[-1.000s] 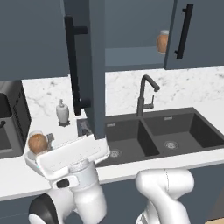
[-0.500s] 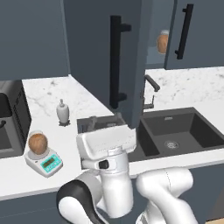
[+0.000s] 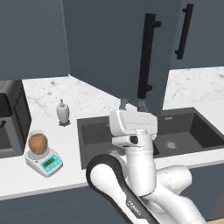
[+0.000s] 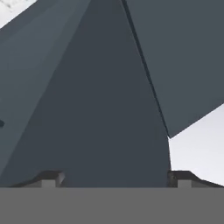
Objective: Pick the honey bottle and place it on the digital scale for weighing, and close the cabinet.
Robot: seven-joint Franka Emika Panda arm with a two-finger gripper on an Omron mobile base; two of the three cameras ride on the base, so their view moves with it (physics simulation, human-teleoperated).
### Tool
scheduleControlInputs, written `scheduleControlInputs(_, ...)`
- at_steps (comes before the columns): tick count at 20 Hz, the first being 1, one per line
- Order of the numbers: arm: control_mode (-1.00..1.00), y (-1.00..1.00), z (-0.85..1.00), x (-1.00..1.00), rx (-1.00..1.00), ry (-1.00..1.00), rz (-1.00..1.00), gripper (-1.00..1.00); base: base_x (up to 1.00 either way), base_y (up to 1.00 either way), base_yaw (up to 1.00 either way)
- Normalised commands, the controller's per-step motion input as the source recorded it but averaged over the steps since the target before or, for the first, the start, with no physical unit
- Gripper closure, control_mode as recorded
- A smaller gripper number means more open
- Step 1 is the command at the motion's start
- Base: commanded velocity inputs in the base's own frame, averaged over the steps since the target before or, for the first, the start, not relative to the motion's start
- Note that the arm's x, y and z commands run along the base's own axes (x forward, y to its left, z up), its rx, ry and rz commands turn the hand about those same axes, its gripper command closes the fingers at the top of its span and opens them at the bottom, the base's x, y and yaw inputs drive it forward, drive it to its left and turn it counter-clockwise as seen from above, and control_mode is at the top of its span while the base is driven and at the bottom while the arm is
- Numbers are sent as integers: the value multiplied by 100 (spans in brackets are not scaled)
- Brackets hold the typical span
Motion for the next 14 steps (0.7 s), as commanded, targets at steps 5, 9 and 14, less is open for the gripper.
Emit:
scheduleControlInputs(5, -100, 0, 52, 11, -1, 22, -34, -100, 0, 0, 0)
scheduleControlInputs(9, -100, 13, 50, 15, -9, 25, -44, -100, 0, 0, 0)
scheduleControlInputs(14, -100, 32, 31, 26, -10, 19, -47, -100, 0, 0, 0)
